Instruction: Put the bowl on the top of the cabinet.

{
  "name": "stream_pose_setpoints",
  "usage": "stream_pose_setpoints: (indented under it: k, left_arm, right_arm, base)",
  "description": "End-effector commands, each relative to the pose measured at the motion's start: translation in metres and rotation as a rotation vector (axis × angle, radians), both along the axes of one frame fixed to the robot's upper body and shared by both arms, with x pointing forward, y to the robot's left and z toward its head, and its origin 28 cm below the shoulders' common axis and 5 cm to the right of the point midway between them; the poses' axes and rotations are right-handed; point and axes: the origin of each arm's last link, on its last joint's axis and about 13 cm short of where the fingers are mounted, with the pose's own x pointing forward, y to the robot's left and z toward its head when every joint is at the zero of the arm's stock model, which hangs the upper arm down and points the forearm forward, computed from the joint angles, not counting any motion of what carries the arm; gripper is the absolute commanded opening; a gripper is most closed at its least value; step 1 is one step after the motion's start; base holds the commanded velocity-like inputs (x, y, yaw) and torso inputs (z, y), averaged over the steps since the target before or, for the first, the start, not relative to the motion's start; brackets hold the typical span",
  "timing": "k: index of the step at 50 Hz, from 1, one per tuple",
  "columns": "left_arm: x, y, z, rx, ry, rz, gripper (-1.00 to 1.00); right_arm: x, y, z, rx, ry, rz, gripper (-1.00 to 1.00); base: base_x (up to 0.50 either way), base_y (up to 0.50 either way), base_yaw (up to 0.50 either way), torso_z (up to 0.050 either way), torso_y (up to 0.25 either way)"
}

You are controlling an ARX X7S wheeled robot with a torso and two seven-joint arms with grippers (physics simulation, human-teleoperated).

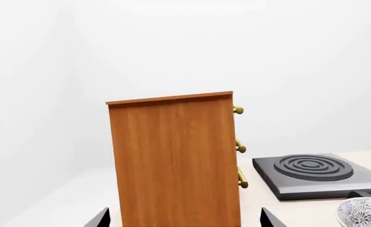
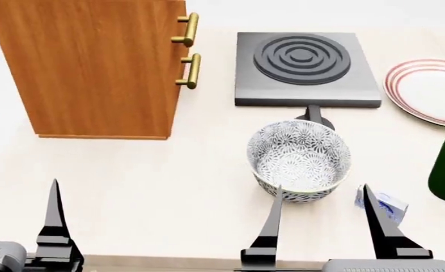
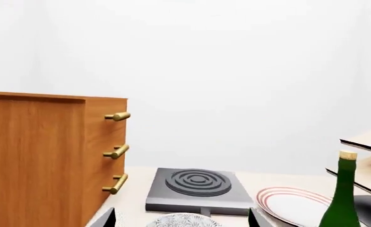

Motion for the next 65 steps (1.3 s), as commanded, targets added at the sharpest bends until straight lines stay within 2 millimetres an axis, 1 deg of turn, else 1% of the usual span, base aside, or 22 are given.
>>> stream_pose_setpoints:
  k: [1,15,31,55,65]
  left_arm:
    - [-0.0004,0.0002,0.0004,-0.002,-0.001,0.001,1.00]
    - [-0.0009,0.0005,0.0012,-0.003,-0.004,0.000,1.00]
    - [-0.0020,0.0003,0.0017,-0.004,-0.007,-0.001,1.00]
    - [-0.0033,0.0003,0.0021,-0.007,-0.011,-0.002,1.00]
    - [-0.0030,0.0005,0.0020,-0.008,-0.011,-0.001,1.00]
  right_arm:
    - [0.0000,0.0003,-0.0003,0.004,0.000,0.002,1.00]
    - [-0.0007,0.0005,0.0002,0.004,0.003,0.010,1.00]
    - [-0.0011,0.0008,0.0005,0.008,0.002,0.009,1.00]
    - [-0.0015,0.0006,0.0001,0.013,0.008,0.011,1.00]
    - [-0.0006,0.0006,-0.0010,0.016,0.007,0.009,1.00]
  base:
    - [0.00,0.50,0.00,0.000,0.000]
    - [0.00,0.11,0.00,0.000,0.000]
    - [0.00,0.50,0.00,0.000,0.000]
    - [0.00,0.00,0.00,0.000,0.000]
    - [0.00,0.38,0.00,0.000,0.000]
